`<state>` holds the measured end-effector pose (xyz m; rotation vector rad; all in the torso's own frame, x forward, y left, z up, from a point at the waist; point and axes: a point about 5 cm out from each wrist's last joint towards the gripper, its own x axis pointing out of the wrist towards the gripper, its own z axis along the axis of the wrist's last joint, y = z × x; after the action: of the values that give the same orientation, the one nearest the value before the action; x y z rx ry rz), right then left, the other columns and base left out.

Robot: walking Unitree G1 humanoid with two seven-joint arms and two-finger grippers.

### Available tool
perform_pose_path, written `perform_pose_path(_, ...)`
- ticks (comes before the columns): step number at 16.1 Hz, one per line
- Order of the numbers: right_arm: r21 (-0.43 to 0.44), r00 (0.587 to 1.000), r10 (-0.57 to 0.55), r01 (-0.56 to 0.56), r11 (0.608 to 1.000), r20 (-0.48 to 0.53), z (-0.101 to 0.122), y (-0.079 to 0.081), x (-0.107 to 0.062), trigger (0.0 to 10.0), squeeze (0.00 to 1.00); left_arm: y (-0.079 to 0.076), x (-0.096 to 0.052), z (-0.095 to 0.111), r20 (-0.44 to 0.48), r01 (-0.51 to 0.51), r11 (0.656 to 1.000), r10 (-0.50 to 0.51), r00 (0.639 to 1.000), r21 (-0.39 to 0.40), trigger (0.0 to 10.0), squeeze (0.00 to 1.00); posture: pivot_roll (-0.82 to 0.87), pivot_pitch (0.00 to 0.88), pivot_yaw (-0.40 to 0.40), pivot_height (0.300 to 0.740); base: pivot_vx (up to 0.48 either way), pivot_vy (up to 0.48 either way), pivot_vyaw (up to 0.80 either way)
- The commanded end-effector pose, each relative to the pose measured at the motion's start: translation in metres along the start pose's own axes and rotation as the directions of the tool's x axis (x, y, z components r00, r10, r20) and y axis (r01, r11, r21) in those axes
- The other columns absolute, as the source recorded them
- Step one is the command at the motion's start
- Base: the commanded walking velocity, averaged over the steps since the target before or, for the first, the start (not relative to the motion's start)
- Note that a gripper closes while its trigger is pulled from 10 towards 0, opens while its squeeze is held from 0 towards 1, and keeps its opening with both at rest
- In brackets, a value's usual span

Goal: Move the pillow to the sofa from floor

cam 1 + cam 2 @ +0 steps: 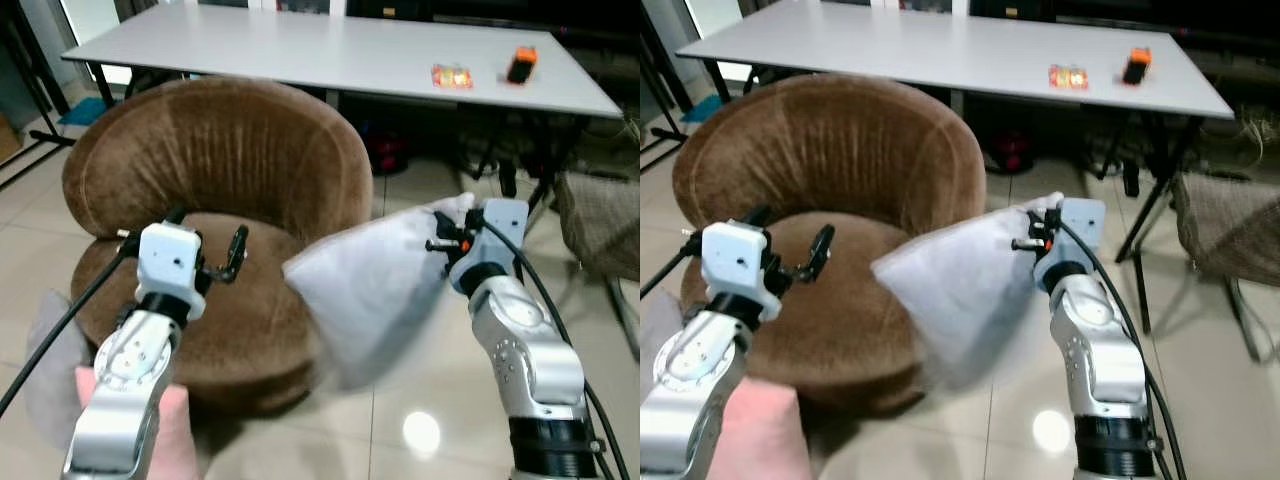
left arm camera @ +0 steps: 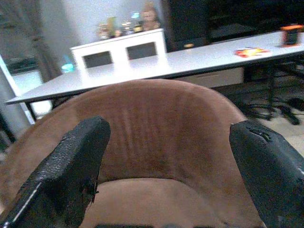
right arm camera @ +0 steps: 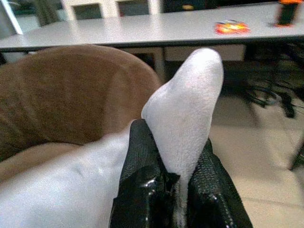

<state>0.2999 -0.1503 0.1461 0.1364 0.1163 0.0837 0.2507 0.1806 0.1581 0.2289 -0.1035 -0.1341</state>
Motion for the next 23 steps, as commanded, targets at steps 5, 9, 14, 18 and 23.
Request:
perform_pose_path(5, 0.01, 0.992, 0.093, -0.094, 0.996, 0.084, 0.016, 0.018, 0.003, 10.0, 0.0, 0.006, -0.003, 0.001, 0.0, -0.014, 1.0, 0.014, 1.0, 0.027, 10.0, 0.0, -0.06, 0.0, -0.019, 0.74, 0.383, 0.0, 0.0)
perform_pose_path(9, 0.013, 0.949, 0.278, -0.283, 0.959, 0.147, 0.036, 0.035, 0.001, 10.0, 0.0, 0.006, -0.005, 0.003, 0.007, -0.006, 0.999, 0.006, 1.0, 0.037, 10.0, 0.0, -0.05, 0.0, -0.019, 0.74, 0.384, 0.0, 0.8)
perform_pose_path(14, 0.047, 0.881, 0.372, -0.402, 0.914, 0.29, 0.075, 0.041, 0.001, 10.0, 0.0, 0.002, -0.003, 0.006, 0.019, 0.012, 0.999, -0.013, 1.0, 0.046, 10.0, 0.0, -0.05, 0.0, -0.019, 0.74, 0.374, 0.0, 0.48)
perform_pose_path(18, 0.014, 0.852, 0.435, -0.459, 0.889, 0.292, 0.078, 0.048, 0.002, 10.0, 0.0, 0.0, -0.002, 0.007, 0.017, 0.012, 0.998, -0.013, 1.0, 0.068, 10.0, 0.0, -0.04, 0.0, -0.018, 0.74, 0.247, 0.0, 0.0)
perform_pose_path(23, 0.006, 0.803, 0.525, -0.549, 0.836, 0.28, 0.078, 0.065, 0.007, 10.0, 0.0, -0.001, -0.003, 0.006, 0.012, 0.015, 0.997, -0.016, 1.0, 0.08, 10.0, 0.0, -0.03, 0.0, -0.022, 0.74, 0.0, 0.0, 0.0)
